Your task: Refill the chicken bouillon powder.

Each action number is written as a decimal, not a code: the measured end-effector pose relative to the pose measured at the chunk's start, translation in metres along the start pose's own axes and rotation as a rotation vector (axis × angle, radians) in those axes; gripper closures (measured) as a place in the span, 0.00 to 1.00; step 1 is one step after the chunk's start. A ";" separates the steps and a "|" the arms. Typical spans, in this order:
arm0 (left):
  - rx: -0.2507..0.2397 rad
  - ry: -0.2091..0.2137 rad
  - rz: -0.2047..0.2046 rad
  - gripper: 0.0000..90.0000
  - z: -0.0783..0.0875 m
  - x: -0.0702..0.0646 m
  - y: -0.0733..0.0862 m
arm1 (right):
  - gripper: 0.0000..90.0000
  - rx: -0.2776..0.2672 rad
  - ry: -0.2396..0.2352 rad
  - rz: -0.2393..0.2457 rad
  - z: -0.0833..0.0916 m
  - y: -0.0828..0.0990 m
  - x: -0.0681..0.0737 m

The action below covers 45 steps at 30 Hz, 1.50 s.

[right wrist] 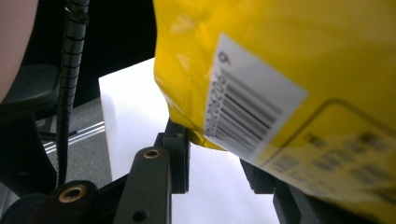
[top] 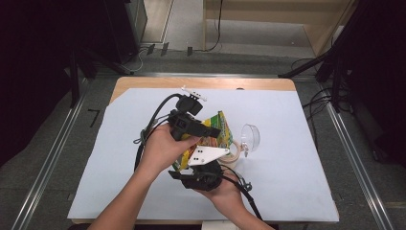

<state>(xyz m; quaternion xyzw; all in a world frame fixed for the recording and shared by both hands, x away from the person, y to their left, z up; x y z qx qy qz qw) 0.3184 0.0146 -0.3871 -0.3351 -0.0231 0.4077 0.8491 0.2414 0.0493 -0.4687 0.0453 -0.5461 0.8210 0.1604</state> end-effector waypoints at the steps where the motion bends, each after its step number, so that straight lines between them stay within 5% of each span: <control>1: 0.000 0.000 0.000 0.77 0.000 0.000 0.000 | 0.75 -0.001 -0.001 -0.001 0.000 -0.001 0.000; 31: 0.034 0.032 0.038 0.78 -0.003 0.001 0.002 | 0.76 -0.004 -0.004 0.005 -0.002 0.001 0.003; 42: 0.074 0.048 0.025 0.77 -0.008 0.007 -0.007 | 0.76 0.017 0.001 -0.032 0.000 -0.004 -0.005; 45: 0.071 0.064 0.048 0.79 -0.008 0.013 -0.008 | 0.76 0.025 0.006 -0.033 -0.001 -0.006 -0.008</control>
Point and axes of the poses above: each handheld gripper's, and its own axes: z roughly backward along the jaws, y roughly out of its underside, x roughly to its left, the point moved 9 cm from there along -z, roughly forward along the jaws, and after that the axes turned 10 degrees about -y, right-handed, at the moved point
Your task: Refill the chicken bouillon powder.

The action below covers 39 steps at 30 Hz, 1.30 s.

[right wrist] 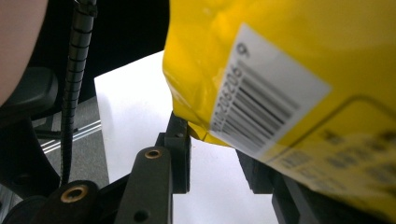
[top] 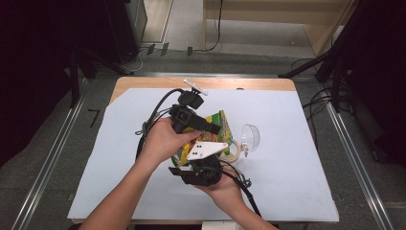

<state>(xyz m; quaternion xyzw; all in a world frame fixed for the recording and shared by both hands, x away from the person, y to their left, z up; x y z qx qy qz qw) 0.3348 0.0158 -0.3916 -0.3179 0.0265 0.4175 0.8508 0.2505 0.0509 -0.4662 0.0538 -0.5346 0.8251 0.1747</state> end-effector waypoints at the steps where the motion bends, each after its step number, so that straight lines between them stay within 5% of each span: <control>1: 0.011 0.010 0.008 0.79 -0.001 0.002 0.001 | 0.76 -0.001 -0.007 -0.002 -0.002 0.000 0.000; 18: -0.017 0.032 0.027 0.78 -0.001 0.002 0.003 | 0.76 0.040 0.011 0.029 -0.002 0.005 -0.001; 32: -0.017 0.006 0.016 0.78 0.000 -0.001 0.005 | 0.76 0.031 0.001 0.028 -0.001 0.005 0.001; 39: -0.011 0.044 0.019 0.78 0.000 -0.005 0.005 | 0.78 0.020 0.008 0.036 -0.002 0.007 0.000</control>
Point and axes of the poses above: each handheld gripper's, and its own axes: z roughly backward along the jaws, y roughly out of its underside, x roughly to its left, the point moved 9 cm from there along -z, roughly forward along the jaws, and after that the axes turned 10 degrees about -y, right-handed, at the moved point
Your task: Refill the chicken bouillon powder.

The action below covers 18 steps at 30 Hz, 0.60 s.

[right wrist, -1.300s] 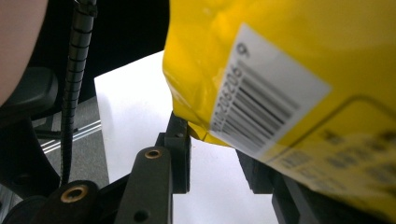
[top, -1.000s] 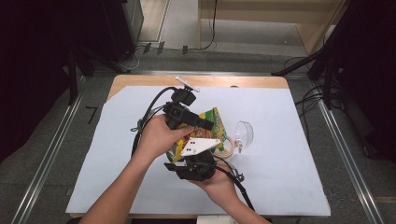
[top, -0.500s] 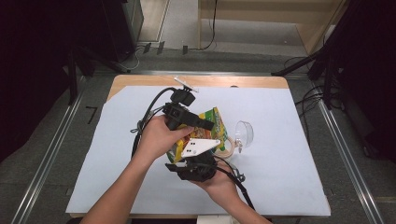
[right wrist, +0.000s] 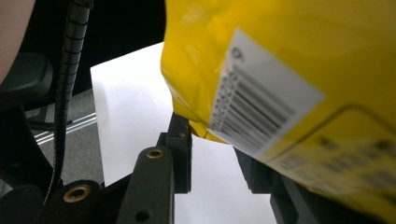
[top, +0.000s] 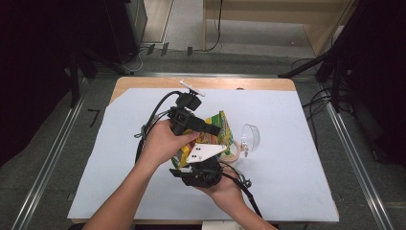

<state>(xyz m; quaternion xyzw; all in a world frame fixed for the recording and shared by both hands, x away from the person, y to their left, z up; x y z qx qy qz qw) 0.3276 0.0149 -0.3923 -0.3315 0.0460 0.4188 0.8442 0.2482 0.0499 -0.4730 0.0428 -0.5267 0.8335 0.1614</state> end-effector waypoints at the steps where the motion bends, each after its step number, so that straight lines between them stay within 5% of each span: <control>1: 0.002 0.005 0.002 0.78 0.000 0.000 0.000 | 0.78 0.003 0.000 0.001 0.000 0.000 0.000; 18: -0.009 -0.018 -0.014 0.79 0.004 -0.005 -0.001 | 0.78 -0.019 -0.003 0.006 0.001 -0.003 0.003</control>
Point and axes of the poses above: each handheld gripper's, and its own axes: z roughly backward along the jaws, y roughly out of its underside, x roughly to its left, the point moved 9 cm from there along -z, roughly forward along the jaws, and after that the axes turned 10 degrees about -y, right-handed, at the moved point
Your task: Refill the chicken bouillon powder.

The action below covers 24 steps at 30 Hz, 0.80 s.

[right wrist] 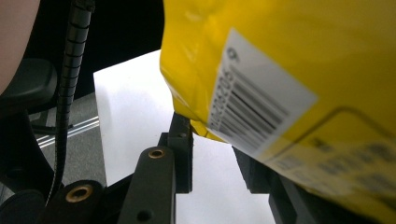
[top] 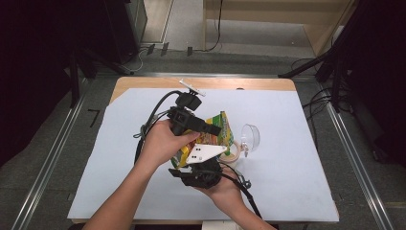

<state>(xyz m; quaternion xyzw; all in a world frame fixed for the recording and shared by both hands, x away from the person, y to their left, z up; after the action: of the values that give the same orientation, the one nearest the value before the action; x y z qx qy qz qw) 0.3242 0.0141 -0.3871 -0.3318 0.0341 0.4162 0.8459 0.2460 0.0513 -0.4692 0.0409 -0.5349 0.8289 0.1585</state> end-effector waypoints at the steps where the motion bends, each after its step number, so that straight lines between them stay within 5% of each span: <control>1: 0.001 -0.006 -0.009 0.79 0.000 -0.001 0.000 | 0.79 -0.001 0.001 0.001 0.000 0.000 0.000; 11: -0.027 -0.031 -0.038 0.79 0.000 -0.003 -0.003 | 0.80 -0.024 -0.003 -0.019 0.000 -0.001 0.001; 24: -0.025 -0.002 0.000 0.78 0.000 0.004 -0.004 | 0.79 -0.011 -0.003 -0.030 0.001 -0.006 0.004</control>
<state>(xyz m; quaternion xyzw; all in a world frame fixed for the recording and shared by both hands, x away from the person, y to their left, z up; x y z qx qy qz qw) 0.3297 0.0152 -0.3858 -0.3419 0.0283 0.4169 0.8417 0.2436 0.0533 -0.4627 0.0493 -0.5392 0.8234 0.1701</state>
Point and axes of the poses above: each handheld gripper's, and its own axes: z roughly backward along the jaws, y roughly out of its underside, x roughly to its left, the point moved 9 cm from there along -z, roughly forward along the jaws, and after that the axes turned 10 degrees about -y, right-handed, at the moved point
